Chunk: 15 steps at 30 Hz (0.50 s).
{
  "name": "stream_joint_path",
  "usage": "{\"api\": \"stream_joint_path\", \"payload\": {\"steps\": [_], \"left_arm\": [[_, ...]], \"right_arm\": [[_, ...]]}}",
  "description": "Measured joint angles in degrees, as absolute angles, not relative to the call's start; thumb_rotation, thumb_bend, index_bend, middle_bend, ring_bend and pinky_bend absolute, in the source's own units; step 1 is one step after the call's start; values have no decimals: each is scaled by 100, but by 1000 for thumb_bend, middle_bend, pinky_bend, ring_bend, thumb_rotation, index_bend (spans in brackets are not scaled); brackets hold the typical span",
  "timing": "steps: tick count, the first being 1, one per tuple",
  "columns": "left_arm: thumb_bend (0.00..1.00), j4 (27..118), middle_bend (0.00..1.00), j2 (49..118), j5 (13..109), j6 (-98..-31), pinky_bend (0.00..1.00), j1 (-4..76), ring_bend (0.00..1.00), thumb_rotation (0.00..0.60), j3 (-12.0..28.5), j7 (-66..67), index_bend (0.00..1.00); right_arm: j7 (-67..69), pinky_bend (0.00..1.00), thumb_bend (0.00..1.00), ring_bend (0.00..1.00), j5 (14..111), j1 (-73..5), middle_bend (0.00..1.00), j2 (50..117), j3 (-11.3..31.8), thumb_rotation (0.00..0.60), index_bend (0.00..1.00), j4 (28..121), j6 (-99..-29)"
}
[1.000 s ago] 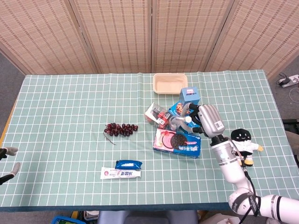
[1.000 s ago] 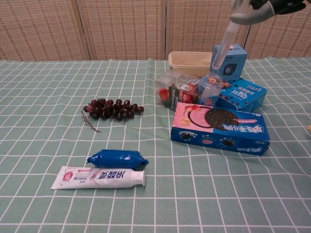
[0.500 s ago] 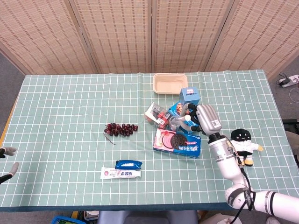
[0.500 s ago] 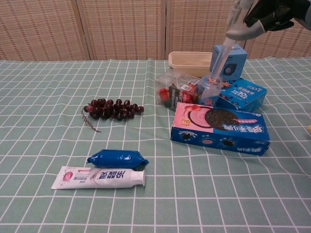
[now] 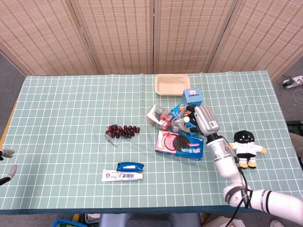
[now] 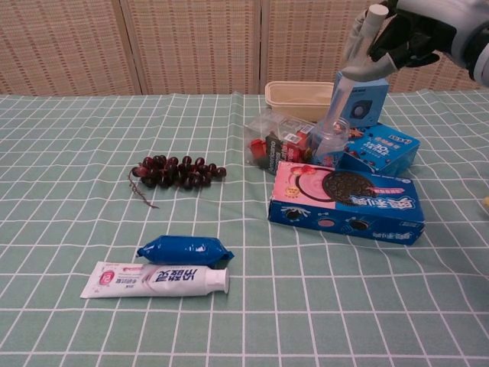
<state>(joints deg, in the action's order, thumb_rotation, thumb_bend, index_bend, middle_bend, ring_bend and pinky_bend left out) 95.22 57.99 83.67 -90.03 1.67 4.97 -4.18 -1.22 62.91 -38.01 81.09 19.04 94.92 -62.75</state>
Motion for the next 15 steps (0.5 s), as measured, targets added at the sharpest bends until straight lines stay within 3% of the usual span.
{"api": "stream_joint_path", "payload": {"steps": [15], "left_arm": [[331, 9512, 450, 5789, 8362, -9000, 635, 160, 439, 600, 503, -464, 468]], "right_arm": [[146, 1000, 432, 1000, 6046, -3985, 1000, 8586, 1844, 600, 721, 8612, -5805]]}}
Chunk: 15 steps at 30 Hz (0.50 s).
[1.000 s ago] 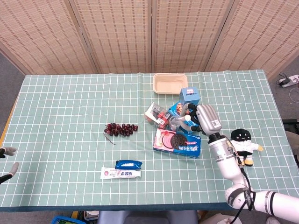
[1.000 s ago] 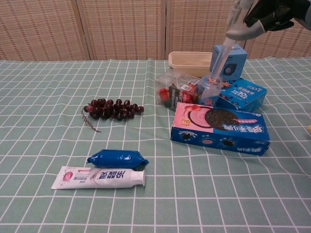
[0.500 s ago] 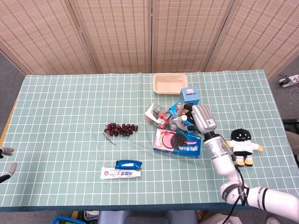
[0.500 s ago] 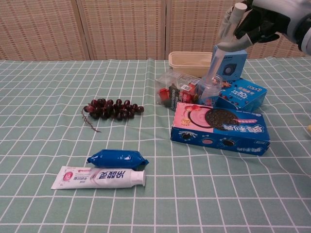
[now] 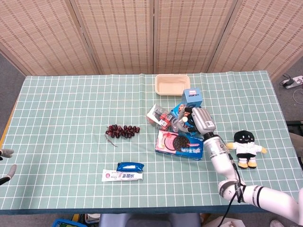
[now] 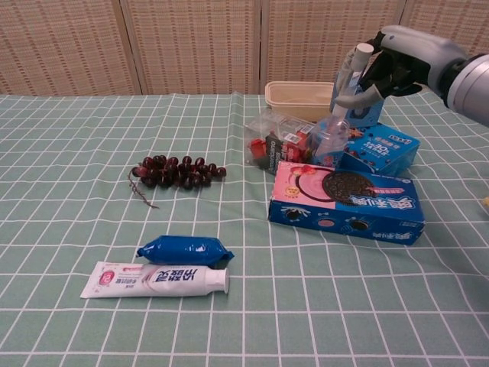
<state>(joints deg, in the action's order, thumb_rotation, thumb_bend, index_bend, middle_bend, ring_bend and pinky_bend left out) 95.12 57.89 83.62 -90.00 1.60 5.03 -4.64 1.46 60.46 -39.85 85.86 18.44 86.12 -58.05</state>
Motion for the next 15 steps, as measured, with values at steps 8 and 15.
{"api": "stream_joint_path", "payload": {"steps": [8, 15], "left_arm": [[331, 9508, 450, 5789, 8368, -8987, 635, 166, 439, 600, 500, -460, 468], [331, 9509, 450, 5788, 8388, -9000, 635, 161, 439, 600, 496, -461, 468]], "right_arm": [[223, 1000, 401, 1000, 6028, -4047, 1000, 8764, 1816, 600, 637, 8305, -5668], [279, 1000, 256, 1000, 6066, -4042, 1000, 8825, 1804, 600, 445, 8186, -5655]]}}
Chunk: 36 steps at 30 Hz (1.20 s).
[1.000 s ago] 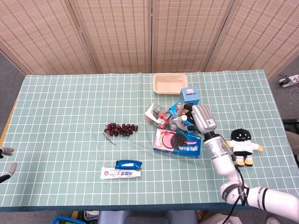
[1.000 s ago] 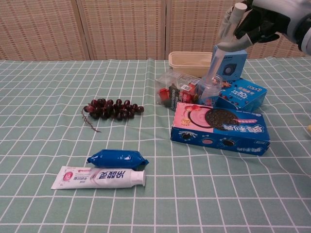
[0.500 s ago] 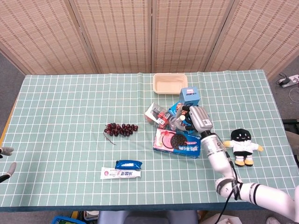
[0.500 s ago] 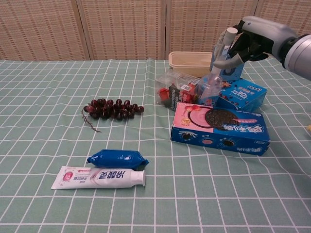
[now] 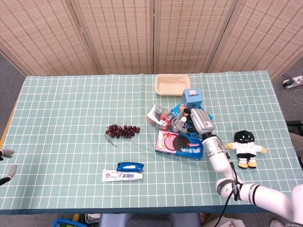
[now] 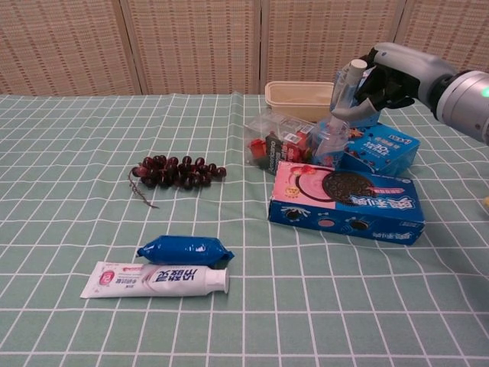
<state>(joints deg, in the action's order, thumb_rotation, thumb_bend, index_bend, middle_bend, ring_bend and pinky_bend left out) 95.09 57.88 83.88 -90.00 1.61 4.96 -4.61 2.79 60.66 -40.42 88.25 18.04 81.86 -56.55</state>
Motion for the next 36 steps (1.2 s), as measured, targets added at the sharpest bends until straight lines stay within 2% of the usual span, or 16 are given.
{"api": "stream_joint_path", "payload": {"steps": [3, 11, 13, 19, 24, 29, 32, 36], "left_arm": [[331, 9510, 450, 5790, 8394, -8990, 635, 165, 439, 600, 491, -446, 468], [331, 9507, 450, 5787, 8393, -8974, 635, 165, 439, 600, 481, -432, 467], [332, 9508, 450, 5788, 8395, -8967, 635, 168, 439, 600, 478, -420, 468], [331, 9503, 450, 5802, 8382, -8928, 635, 184, 438, 600, 471, -347, 467], [332, 9488, 450, 5833, 8343, -8878, 635, 208, 438, 600, 476, -284, 455], [331, 9456, 450, 5899, 8353, -8823, 635, 246, 438, 600, 464, -178, 437], [331, 9431, 450, 5951, 8404, -8807, 635, 272, 438, 600, 449, -117, 436], [331, 9398, 450, 6021, 8474, -8794, 635, 300, 438, 600, 420, -34, 437]], "right_arm": [[358, 1000, 189, 1000, 6094, -4032, 1000, 8830, 1808, 600, 386, 8167, -5641], [512, 1000, 152, 1000, 6298, -3926, 1000, 8723, 1785, 600, 304, 8306, -5739], [492, 1000, 144, 1000, 6351, -3883, 1000, 8643, 1761, 600, 253, 8410, -5791], [162, 1000, 99, 1000, 6452, -3690, 993, 8147, 1617, 600, 155, 9023, -5938], [-452, 1000, 96, 991, 6532, -3444, 933, 7647, 1412, 600, 73, 9625, -6225], [-1384, 1000, 96, 916, 6655, -3099, 842, 7230, 1096, 600, 62, 10116, -6772], [-1872, 991, 96, 818, 6770, -2792, 745, 6977, 851, 600, 62, 10400, -7219], [-2227, 870, 98, 665, 7038, -2335, 620, 6734, 530, 600, 63, 10631, -7799]]}}
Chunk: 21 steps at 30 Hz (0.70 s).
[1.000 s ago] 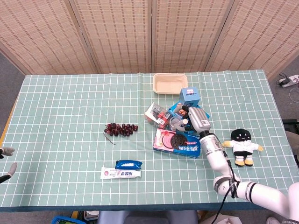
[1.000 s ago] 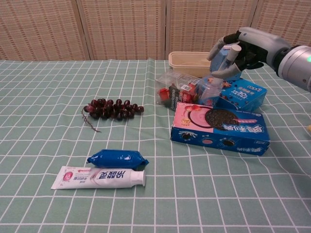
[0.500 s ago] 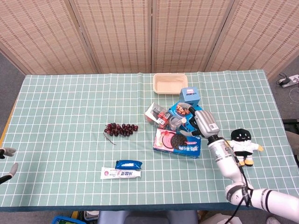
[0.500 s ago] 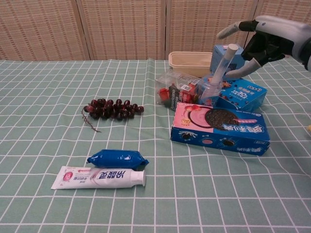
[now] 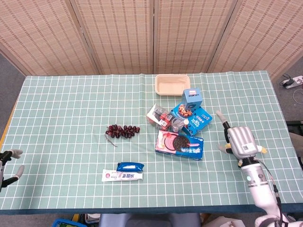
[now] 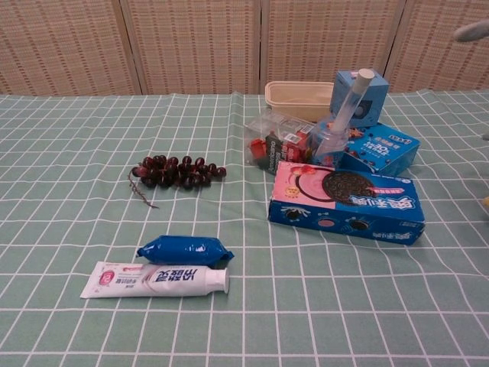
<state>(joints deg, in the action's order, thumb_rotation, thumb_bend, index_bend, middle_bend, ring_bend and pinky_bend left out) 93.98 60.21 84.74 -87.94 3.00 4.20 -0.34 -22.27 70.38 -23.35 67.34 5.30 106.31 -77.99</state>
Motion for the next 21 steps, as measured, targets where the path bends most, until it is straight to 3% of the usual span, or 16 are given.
{"api": "stream_joint_path", "payload": {"steps": [4, 9, 21], "left_arm": [[331, 9376, 450, 6095, 8550, -8767, 634, 329, 438, 600, 378, 64, 438], [331, 9406, 450, 6145, 8627, -8757, 635, 345, 438, 600, 332, 165, 439], [331, 9087, 467, 6421, 8665, -8770, 635, 427, 448, 600, 379, 60, 448]], "right_arm": [[-2222, 776, 107, 565, 7393, -1871, 548, 6624, 269, 600, 115, 10642, -8338], [-1762, 703, 122, 523, 7748, -1266, 515, 6633, 29, 600, 197, 10220, -8995], [-749, 689, 147, 503, 8169, -688, 498, 6515, -49, 600, 229, 9549, -9313]]}}
